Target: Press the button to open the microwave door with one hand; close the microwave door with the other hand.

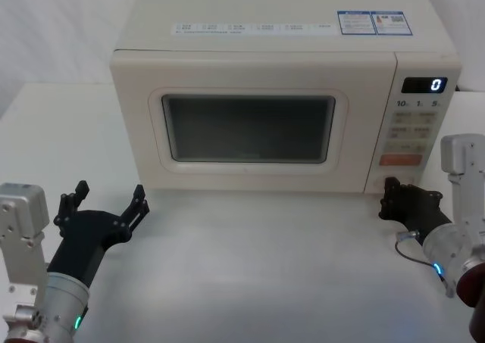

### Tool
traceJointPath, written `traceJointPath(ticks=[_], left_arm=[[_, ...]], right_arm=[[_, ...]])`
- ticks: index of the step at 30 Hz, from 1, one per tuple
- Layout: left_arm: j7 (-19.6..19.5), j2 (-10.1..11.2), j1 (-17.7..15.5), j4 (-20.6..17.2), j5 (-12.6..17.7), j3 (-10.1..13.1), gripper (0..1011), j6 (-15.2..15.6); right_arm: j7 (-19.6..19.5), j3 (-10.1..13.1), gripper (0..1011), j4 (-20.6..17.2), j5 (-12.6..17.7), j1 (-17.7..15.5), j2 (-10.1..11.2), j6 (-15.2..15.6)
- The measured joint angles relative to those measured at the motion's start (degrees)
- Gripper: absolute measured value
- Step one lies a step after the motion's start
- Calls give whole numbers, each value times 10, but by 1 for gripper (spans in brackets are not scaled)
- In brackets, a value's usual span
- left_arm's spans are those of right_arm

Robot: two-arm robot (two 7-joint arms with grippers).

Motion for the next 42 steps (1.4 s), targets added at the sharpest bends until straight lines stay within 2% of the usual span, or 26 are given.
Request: traceJointPath(ticks=[18,42], left_arm=[[0,0,0,0,0,0,1001,0],[0,0,0,0,0,0,1001,0]], right_arm=[[-6,4,0,15,-5,2,-8,-21],[-5,-2,0,50,-11,26,-18,-40]])
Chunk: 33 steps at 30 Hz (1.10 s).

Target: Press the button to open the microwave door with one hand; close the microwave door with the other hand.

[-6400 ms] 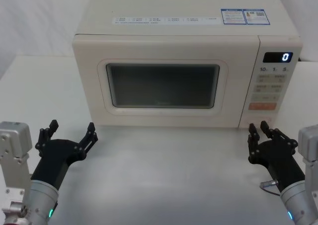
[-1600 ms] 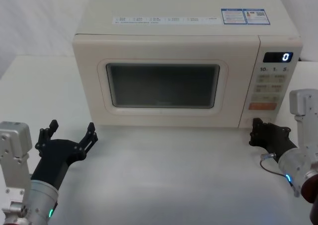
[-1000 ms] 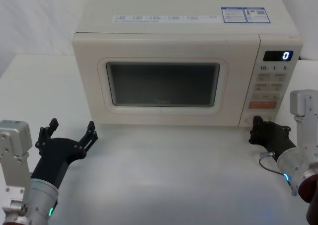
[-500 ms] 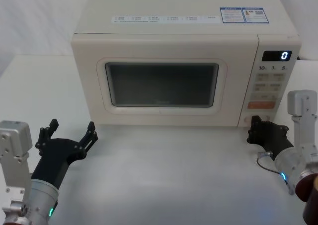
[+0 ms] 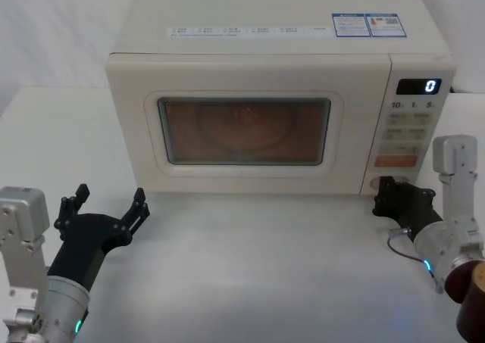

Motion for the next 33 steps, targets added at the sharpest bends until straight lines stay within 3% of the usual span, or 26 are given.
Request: traceJointPath(ticks=[15,33], left_arm=[[0,0,0,0,0,0,1001,0],[0,0,0,0,0,0,1001,0]], right_arm=[[2,-5,0,10,-2,9,-3,-5],[0,1,0,-20,-3,-14,2,0]])
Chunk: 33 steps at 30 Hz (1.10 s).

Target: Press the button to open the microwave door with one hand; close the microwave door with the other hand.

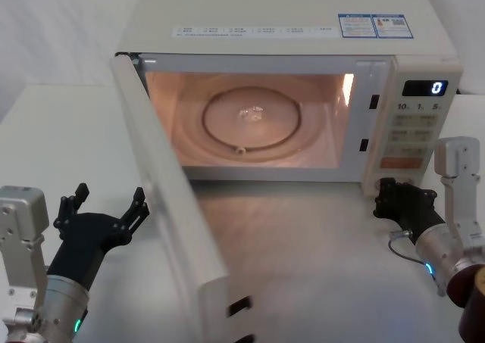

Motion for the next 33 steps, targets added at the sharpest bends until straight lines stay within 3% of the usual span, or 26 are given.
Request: traceJointPath(ticks=[20,33], left_arm=[[0,0,0,0,0,0,1001,0],[0,0,0,0,0,0,1001,0]], right_arm=[[-2,3,0,-17,-3,-14,1,13],[-3,11,0,-94,-3,-56,8,33]])
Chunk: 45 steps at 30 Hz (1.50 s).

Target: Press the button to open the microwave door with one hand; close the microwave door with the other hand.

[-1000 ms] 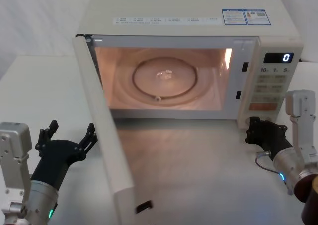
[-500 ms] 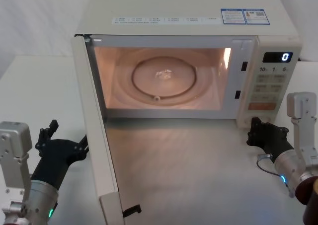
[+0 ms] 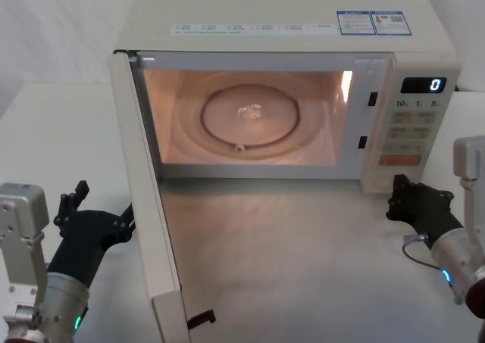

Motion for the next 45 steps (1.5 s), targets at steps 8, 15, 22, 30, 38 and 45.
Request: traceJointPath(ticks=[8,15,22,30,38,45], left_arm=[[0,0,0,0,0,0,1001,0],[0,0,0,0,0,0,1001,0],[0,0,0,0,0,0,1001,0],[0,0,0,0,0,0,1001,0],[0,0,0,0,0,0,1001,0],[0,0,0,0,0,0,1001,0]], right_arm=[[-7,11,0,-52,2,-31,3,7],[-16,43,0,-102,6,-55,10,4],[-9,82,0,-117,21,-58,23,-12],[39,101,0,-89,65,-46,46,-51],[72,98,0,-72,94,-40,71,-66],[72,98,30,-71,94,-40,69,-66]])
